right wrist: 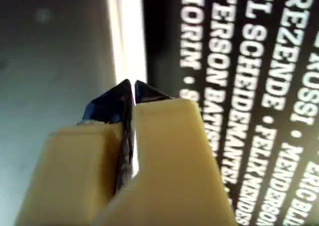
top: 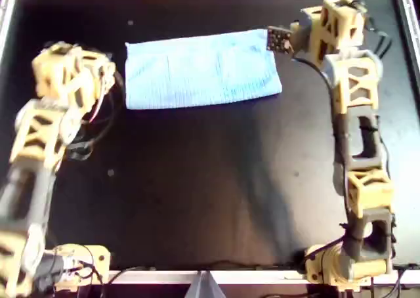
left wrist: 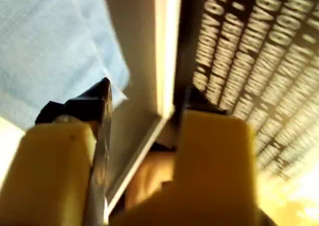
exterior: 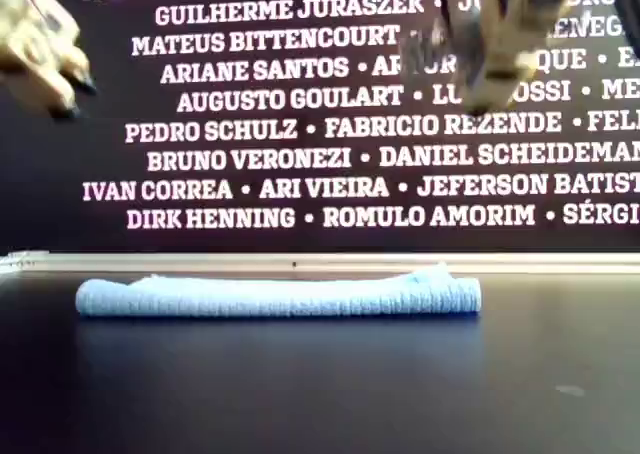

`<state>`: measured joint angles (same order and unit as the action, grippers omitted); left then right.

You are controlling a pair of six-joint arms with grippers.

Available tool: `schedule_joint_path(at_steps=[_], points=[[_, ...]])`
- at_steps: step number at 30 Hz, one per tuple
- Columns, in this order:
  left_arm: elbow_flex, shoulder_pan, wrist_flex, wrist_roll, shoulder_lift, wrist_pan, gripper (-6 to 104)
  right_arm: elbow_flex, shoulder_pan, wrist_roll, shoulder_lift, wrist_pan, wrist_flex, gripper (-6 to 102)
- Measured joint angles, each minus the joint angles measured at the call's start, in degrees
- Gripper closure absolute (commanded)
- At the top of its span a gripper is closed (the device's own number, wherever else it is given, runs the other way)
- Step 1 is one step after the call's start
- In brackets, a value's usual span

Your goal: Fold a cloth

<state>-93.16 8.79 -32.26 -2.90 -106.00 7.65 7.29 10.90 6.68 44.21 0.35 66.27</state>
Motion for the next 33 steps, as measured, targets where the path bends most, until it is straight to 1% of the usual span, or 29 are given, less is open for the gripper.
schedule_joint_path(at_steps=[2, 3, 4, 5, 6, 8, 11, 14, 15, 18, 19, 21, 24, 26, 27, 29, 33], points=[[-4.13, 0.00, 0.00, 0.09, -7.12, 0.00, 91, 0.00, -0.35, 0.00, 3.96, 0.35, 9.84, 93], [-5.45, 0.00, -0.09, 0.09, -10.55, 0.00, 98, 0.00, -0.62, 0.53, 5.62, 0.35, 13.62, 93], [-6.15, 0.00, -0.09, 0.09, -13.71, 0.00, 103, 0.00, -0.79, 0.09, 6.86, 0.53, 16.44, 93], [-6.59, 0.00, -0.09, 0.09, -16.87, 0.09, 103, 0.00, -1.05, 0.62, 8.17, 0.53, 19.42, 93], [-6.86, 0.00, -0.09, 0.35, -19.86, 0.18, 100, 0.00, -1.41, 0.09, 9.40, 0.35, 21.27, 93], [-7.03, 0.00, -0.09, 0.62, -25.05, 0.18, 97, 0.00, -2.55, 0.70, 11.87, 0.35, 23.55, 93], [-9.05, 0.00, -0.53, 0.70, -30.15, 0.18, 98, 0.00, -5.01, 2.29, 16.79, 0.70, 24.70, 93], [-13.10, 0.00, -0.79, 0.70, -34.63, 0.18, 99, 0.00, -5.63, 3.16, 23.73, 0.79, 24.79, 93], [-14.77, 0.00, -0.88, 0.70, -36.47, 0.18, 99, -0.09, -5.54, 2.72, 26.28, 0.79, 24.79, 93], [-19.78, 0.00, -0.97, 0.70, -43.68, 0.18, 99, -0.09, -5.27, 2.90, 33.05, 0.18, 24.79, 93], [-21.71, 0.00, -0.97, 0.70, -46.32, 0.18, 99, 0.00, -5.45, 2.90, 35.24, 1.23, 24.79, 93], [-26.02, 0.00, -0.97, 0.70, -51.50, 0.18, 99, 1.93, -6.24, 2.90, 39.99, 1.05, 24.79, 93], [-33.22, 0.00, -0.97, 0.70, -58.45, 0.18, 99, 9.14, -5.63, 2.90, 48.96, 1.05, 24.79, 93], [-37.71, 0.00, -0.97, 0.70, -62.84, 0.53, 98, 16.17, -5.45, 2.90, 56.51, 0.35, 24.79, 93], [-39.81, 0.00, -0.97, 0.53, -64.86, 0.70, 98, 20.04, -5.45, 2.90, 60.56, 0.97, 24.79, 93], [-43.42, 0.00, -0.97, 0.35, -67.85, 0.70, 98, 28.74, -5.89, 2.90, 69.17, 1.05, 24.61, 93], [-48.25, 0.00, -0.97, 0.35, -69.43, 0.70, 98, 47.90, -5.98, 2.81, 84.73, 1.05, 19.69, 93]])
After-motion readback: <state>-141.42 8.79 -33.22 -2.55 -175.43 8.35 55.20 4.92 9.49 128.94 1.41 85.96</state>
